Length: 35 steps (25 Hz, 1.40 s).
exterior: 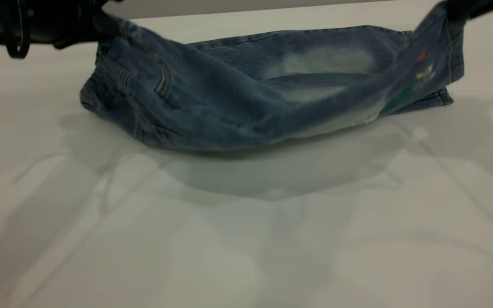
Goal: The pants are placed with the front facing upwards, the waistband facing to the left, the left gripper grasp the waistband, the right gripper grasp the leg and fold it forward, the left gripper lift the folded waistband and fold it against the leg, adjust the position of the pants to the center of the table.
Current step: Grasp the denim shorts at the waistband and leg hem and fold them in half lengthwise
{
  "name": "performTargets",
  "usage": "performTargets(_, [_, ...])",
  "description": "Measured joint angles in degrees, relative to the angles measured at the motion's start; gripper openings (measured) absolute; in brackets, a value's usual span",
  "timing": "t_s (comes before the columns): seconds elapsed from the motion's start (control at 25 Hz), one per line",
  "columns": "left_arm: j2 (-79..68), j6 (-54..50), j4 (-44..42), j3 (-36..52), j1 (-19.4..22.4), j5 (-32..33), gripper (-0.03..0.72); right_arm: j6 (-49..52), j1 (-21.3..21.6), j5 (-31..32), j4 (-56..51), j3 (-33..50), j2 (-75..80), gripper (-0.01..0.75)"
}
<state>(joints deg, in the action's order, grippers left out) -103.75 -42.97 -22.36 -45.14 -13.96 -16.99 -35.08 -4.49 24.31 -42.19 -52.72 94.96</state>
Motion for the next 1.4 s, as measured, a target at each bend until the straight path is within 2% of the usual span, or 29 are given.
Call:
performTargets(0.24, [0.0, -2.8, -0.4, -1.3, 0.0, -1.1, 0.057, 0.0, 0.3, -0.1, 0.1, -3.7, 2.0, 0.015])
performTargets(0.44, [-0.1, -4.2, -0.1, -1.3, 0.1, -4.4, 0.057, -0.1, 1.7, 0.3, 0.2, -5.9, 5.9, 0.015])
performTargets(0.64, [-0.2, -4.3, 0.0, -3.4, 0.1, -4.3, 0.057, -0.1, 1.7, 0.7, 0.4, -8.6, 10.4, 0.015])
performTargets(1.08, [-4.1, -1.2, -0.1, -14.9, 0.1, 4.9, 0.057, -1.6, 1.7, 1.0, 0.4, -14.6, 14.9, 0.015])
performTargets(1.4, [-10.8, -1.1, -0.1, -21.3, 0.1, 6.3, 0.057, -2.5, 1.7, 0.7, 0.4, -20.0, 20.9, 0.015])
